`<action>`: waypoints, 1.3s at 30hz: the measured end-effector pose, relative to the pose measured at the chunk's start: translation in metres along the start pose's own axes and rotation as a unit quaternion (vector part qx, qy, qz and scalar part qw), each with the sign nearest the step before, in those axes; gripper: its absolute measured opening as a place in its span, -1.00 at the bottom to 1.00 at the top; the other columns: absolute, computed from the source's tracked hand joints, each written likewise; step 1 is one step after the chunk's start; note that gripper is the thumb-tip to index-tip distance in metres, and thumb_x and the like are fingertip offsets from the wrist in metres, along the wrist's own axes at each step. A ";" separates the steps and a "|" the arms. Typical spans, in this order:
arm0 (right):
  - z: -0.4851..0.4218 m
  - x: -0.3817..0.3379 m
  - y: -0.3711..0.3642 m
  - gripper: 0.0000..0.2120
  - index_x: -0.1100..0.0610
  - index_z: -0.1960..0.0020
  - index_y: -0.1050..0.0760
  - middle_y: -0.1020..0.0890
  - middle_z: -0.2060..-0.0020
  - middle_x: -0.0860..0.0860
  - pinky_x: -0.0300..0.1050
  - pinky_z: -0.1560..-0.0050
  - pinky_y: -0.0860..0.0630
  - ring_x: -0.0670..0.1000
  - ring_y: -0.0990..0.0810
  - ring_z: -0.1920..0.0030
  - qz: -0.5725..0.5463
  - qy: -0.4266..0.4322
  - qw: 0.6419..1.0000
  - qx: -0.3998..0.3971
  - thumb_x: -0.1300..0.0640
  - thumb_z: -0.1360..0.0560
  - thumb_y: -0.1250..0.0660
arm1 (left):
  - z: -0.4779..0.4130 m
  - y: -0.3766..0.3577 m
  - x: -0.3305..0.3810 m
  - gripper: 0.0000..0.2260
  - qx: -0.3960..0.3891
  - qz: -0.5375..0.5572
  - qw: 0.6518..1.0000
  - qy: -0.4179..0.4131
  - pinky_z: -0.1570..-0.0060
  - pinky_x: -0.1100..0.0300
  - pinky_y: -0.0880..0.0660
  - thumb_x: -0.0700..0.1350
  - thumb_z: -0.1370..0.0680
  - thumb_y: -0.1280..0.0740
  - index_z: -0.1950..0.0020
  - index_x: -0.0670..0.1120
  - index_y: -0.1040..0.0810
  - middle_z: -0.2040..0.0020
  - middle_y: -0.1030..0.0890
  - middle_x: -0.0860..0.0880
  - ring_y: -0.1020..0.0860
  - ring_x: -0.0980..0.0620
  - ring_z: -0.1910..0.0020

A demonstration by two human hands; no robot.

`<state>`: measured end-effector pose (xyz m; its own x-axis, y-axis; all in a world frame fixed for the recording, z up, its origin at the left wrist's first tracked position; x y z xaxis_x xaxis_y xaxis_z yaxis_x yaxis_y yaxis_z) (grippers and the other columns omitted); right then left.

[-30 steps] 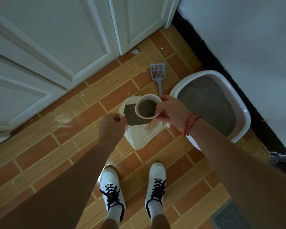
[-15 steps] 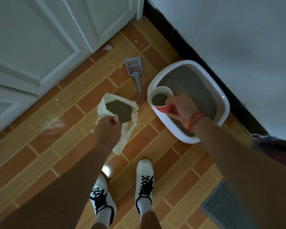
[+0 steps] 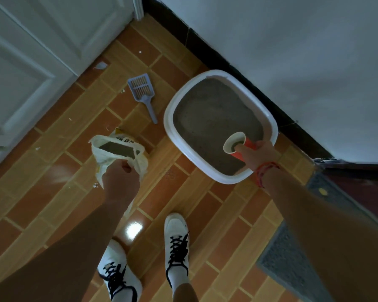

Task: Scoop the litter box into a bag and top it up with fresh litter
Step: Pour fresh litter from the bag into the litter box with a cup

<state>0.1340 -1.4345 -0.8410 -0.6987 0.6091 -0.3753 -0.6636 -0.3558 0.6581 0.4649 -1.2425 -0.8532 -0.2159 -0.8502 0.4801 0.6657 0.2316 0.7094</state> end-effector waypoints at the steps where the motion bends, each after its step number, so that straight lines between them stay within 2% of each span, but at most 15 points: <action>1: -0.004 0.002 0.005 -0.48 0.17 -0.19 -0.44 -0.58 0.09 0.01 -0.24 0.34 -0.36 -0.03 -0.56 0.16 0.010 -0.002 1.000 0.012 -0.01 -0.33 -0.49 | -0.001 -0.003 0.000 -0.86 -0.001 -0.004 1.000 -0.002 0.35 0.18 -0.30 -0.31 -0.51 -0.22 0.19 -0.18 -0.54 0.31 -0.52 -0.04 -0.47 -0.03 0.25; 3: -0.009 0.006 0.013 -0.47 0.18 -0.21 -0.37 -0.55 0.02 0.04 -0.16 0.21 -0.43 0.04 -0.55 0.08 0.018 -0.011 0.999 0.027 0.02 -0.37 -0.50 | -0.002 -0.008 0.002 -0.86 -0.004 -0.012 1.000 -0.007 0.32 0.15 -0.29 -0.30 -0.51 -0.22 0.20 -0.18 -0.54 0.32 -0.52 -0.04 -0.47 -0.06 0.25; 5: -0.013 0.008 0.019 -0.38 0.17 -0.33 -0.30 -0.53 -0.09 0.09 -0.09 0.13 -0.45 0.06 -0.51 0.04 0.028 -0.014 0.999 0.033 0.04 -0.39 -0.49 | -0.003 -0.013 0.004 -0.85 -0.008 -0.019 1.000 -0.014 0.37 0.16 -0.28 -0.29 -0.51 -0.23 0.23 -0.17 -0.53 0.35 -0.52 -0.04 -0.48 -0.07 0.27; 9: -0.025 0.013 0.030 -0.23 0.14 -0.44 -0.19 -0.48 -0.19 0.11 -0.08 0.14 -0.44 0.12 -0.52 -0.06 0.091 -0.015 0.995 0.044 -0.03 -0.38 -0.49 | -0.004 -0.020 0.007 -0.86 -0.010 -0.033 0.999 -0.016 0.39 0.17 -0.29 -0.29 -0.50 -0.24 0.23 -0.18 -0.54 0.34 -0.53 -0.06 -0.49 -0.07 0.28; 11: -0.030 0.015 0.039 -0.22 0.10 -0.39 -0.22 -0.47 -0.19 0.12 -0.08 0.21 -0.45 0.11 -0.53 -0.02 0.112 -0.010 0.991 0.065 -0.11 -0.32 -0.50 | -0.003 -0.021 0.010 -0.87 -0.005 -0.039 0.999 -0.015 0.38 0.18 -0.30 -0.29 -0.51 -0.25 0.20 -0.19 -0.55 0.34 -0.52 -0.05 -0.50 -0.07 0.28; 13: -0.034 0.015 0.048 -0.23 0.07 -0.35 -0.25 -0.46 -0.20 0.15 -0.07 0.23 -0.48 0.12 -0.54 0.01 0.131 -0.010 0.988 0.080 -0.15 -0.29 -0.50 | -0.001 -0.020 0.015 -0.88 0.000 -0.047 0.999 -0.011 0.42 0.23 -0.28 -0.29 -0.53 -0.25 0.16 -0.19 -0.56 0.36 -0.50 -0.01 -0.46 0.03 0.35; 15: -0.040 0.014 0.059 -0.26 0.09 -0.37 -0.23 -0.37 -0.26 0.19 -0.06 0.19 -0.46 0.14 -0.50 -0.03 0.142 -0.024 0.985 0.091 -0.10 -0.34 -0.50 | -0.001 -0.021 0.018 -0.88 -0.001 -0.045 0.999 -0.012 0.44 0.24 -0.26 -0.29 -0.53 -0.24 0.14 -0.21 -0.57 0.36 -0.50 -0.02 -0.43 0.10 0.38; 17: -0.044 0.012 0.069 -0.29 0.11 -0.38 -0.22 -0.28 -0.30 0.23 -0.03 0.14 -0.43 0.21 -0.48 -0.11 0.148 -0.033 0.983 0.102 -0.06 -0.38 -0.49 | -0.001 -0.022 0.019 -0.87 -0.003 -0.046 0.999 -0.012 0.43 0.23 -0.26 -0.28 -0.53 -0.25 0.13 -0.23 -0.58 0.35 -0.51 -0.04 -0.42 0.07 0.37; 21: -0.051 0.006 0.084 -0.27 0.14 -0.37 -0.21 -0.28 -0.28 0.25 0.02 0.07 -0.39 0.25 -0.46 -0.15 0.182 -0.022 0.975 0.126 -0.10 -0.37 -0.48 | 0.002 -0.022 0.023 -0.90 -0.001 -0.039 0.999 -0.005 0.38 0.19 -0.28 -0.26 -0.54 -0.26 0.12 -0.17 -0.56 0.33 -0.50 -0.01 -0.40 0.06 0.34; 23: -0.054 0.004 0.089 -0.24 0.15 -0.38 -0.20 -0.28 -0.28 0.25 0.09 -0.04 -0.45 0.26 -0.44 -0.18 0.191 -0.016 0.972 0.134 -0.09 -0.36 -0.50 | 0.005 -0.021 0.026 -0.89 0.001 -0.038 0.999 -0.004 0.31 0.15 -0.30 -0.27 -0.54 -0.26 0.14 -0.11 -0.53 0.36 -0.46 0.04 -0.38 0.08 0.35; 26: -0.058 0.002 0.096 -0.19 0.14 -0.42 -0.18 -0.26 -0.29 0.27 0.19 -0.18 -0.47 0.28 -0.39 -0.22 0.203 -0.005 0.968 0.149 -0.08 -0.34 -0.51 | 0.004 -0.022 0.025 -0.87 -0.003 -0.044 0.999 -0.007 0.23 0.12 -0.35 -0.27 -0.53 -0.25 0.19 -0.13 -0.53 0.36 -0.47 0.01 -0.45 -0.06 0.28; 28: -0.060 0.003 0.098 -0.19 0.12 -0.41 -0.19 -0.25 -0.29 0.27 0.20 -0.17 -0.48 0.28 -0.37 -0.24 0.211 0.002 0.965 0.155 -0.07 -0.33 -0.52 | 0.002 -0.024 0.024 -0.84 -0.007 -0.047 0.999 -0.010 0.29 0.12 -0.34 -0.29 -0.52 -0.24 0.25 -0.17 -0.52 0.38 -0.49 -0.04 -0.46 -0.10 0.29; 31: -0.061 0.003 0.099 -0.19 0.11 -0.40 -0.20 -0.24 -0.29 0.27 0.22 -0.17 -0.49 0.28 -0.35 -0.26 0.224 0.023 0.960 0.166 -0.08 -0.32 -0.53 | 0.003 -0.025 0.025 -0.80 -0.008 -0.050 0.999 -0.018 0.38 0.14 -0.26 -0.31 -0.51 -0.22 0.30 -0.17 -0.49 0.40 -0.47 -0.04 -0.40 -0.04 0.35; 34: -0.060 0.000 0.098 -0.17 0.12 -0.41 -0.19 -0.25 -0.29 0.29 0.23 -0.18 -0.48 0.29 -0.34 -0.26 0.257 0.057 0.949 0.171 -0.11 -0.31 -0.54 | 0.005 -0.026 0.027 -0.78 -0.006 -0.052 0.998 -0.023 0.36 0.12 -0.26 -0.30 -0.53 -0.22 0.31 -0.15 -0.47 0.40 -0.45 -0.03 -0.38 -0.01 0.36; 39: -0.056 -0.007 0.096 -0.25 0.15 -0.34 -0.23 -0.25 -0.27 0.29 0.23 -0.18 -0.48 0.29 -0.35 -0.24 0.282 0.098 0.937 0.182 -0.08 -0.33 -0.52 | 0.007 -0.026 0.025 -0.73 -0.009 -0.035 0.999 -0.022 0.28 0.12 -0.28 -0.25 -0.55 -0.23 0.35 -0.09 -0.42 0.41 -0.45 -0.03 -0.39 -0.05 0.32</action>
<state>0.0600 -1.5125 -0.8124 -0.9703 0.2418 0.0108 -0.0628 -0.2946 0.9536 0.4375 -1.2671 -0.8561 -0.2926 -0.8428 0.4518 0.6599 0.1640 0.7332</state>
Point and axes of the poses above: each hand's wrist, its own z-axis away from the middle knuckle, its own y-axis out of the back of the hand, x = y × z, the point moved 8 cm from there along -z, towards the middle knuckle
